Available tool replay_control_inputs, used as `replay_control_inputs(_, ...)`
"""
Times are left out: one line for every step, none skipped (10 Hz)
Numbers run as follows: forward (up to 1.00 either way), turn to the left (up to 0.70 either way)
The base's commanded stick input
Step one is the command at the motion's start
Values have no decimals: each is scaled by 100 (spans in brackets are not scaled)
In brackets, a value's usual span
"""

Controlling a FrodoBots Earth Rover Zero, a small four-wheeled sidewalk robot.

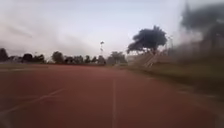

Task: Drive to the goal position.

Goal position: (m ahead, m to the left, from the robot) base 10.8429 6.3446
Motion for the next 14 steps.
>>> replay_control_inputs(70, 0)
replay_control_inputs(70, 0)
replay_control_inputs(70, 0)
replay_control_inputs(70, 0)
replay_control_inputs(70, 0)
replay_control_inputs(70, 0)
replay_control_inputs(70, 0)
replay_control_inputs(70, 0)
replay_control_inputs(70, 0)
replay_control_inputs(70, 0)
replay_control_inputs(70, 0)
replay_control_inputs(70, 0)
replay_control_inputs(70, 0)
replay_control_inputs(70, 0)
